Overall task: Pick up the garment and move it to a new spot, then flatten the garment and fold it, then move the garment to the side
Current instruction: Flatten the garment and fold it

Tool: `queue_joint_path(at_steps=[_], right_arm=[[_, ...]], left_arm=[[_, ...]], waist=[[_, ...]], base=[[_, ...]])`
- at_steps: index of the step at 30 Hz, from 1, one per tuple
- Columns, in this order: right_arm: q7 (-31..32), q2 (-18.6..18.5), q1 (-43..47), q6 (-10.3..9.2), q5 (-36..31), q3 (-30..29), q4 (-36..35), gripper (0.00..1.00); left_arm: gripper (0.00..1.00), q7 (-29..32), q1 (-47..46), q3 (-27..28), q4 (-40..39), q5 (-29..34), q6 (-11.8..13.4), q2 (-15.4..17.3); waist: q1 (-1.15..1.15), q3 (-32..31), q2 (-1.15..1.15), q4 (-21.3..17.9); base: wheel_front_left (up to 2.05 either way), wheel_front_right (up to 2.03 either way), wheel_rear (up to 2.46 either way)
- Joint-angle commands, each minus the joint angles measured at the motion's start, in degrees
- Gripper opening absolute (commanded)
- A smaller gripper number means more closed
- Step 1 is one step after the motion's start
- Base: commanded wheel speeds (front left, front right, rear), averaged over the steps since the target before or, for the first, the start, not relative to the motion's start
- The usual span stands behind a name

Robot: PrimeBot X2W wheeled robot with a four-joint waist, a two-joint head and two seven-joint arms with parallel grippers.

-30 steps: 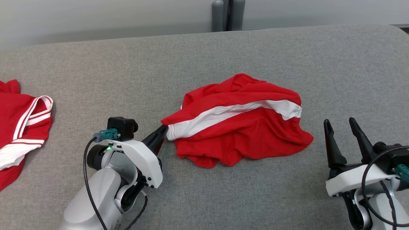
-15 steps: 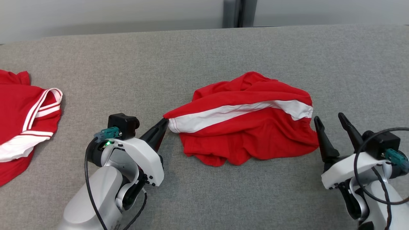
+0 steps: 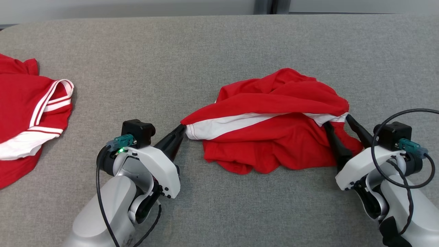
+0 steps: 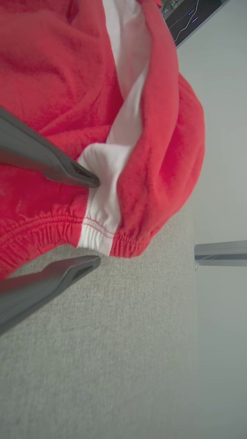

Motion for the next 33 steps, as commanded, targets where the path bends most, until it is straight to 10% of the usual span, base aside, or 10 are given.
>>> queue_joint_path(at_steps=[1,2,3,33], right_arm=[[-0.6,-0.61,-1.02,0.01,1.33,1.14,0.43,0.44],[-0.61,-0.95,-1.34,0.01,2.33,1.94,0.61,0.08],[-0.7,-1.4,-1.69,0.01,3.11,2.83,0.78,0.0],[-0.06,-4.86,-7.37,0.01,3.28,-5.41,-21.54,0.0]], left_arm=[[0.0,-0.31,-0.71,0.03,0.23,0.28,-0.07,0.37],[0.0,-0.39,-0.86,0.04,0.24,0.28,-0.07,0.44],[0.0,-0.44,-1.0,0.03,0.26,0.28,-0.05,0.49],[0.0,-6.24,-10.16,6.6,-25.19,7.78,8.45,8.75]], waist=[[0.0,0.2,0.0,0.11],[0.0,0.31,0.0,0.15],[0.0,0.43,0.0,0.18],[0.0,-7.15,0.0,-2.01]], base=[[0.0,0.0,0.0],[0.0,0.0,0.0],[0.0,0.0,0.0],[0.0,0.0,0.0]])
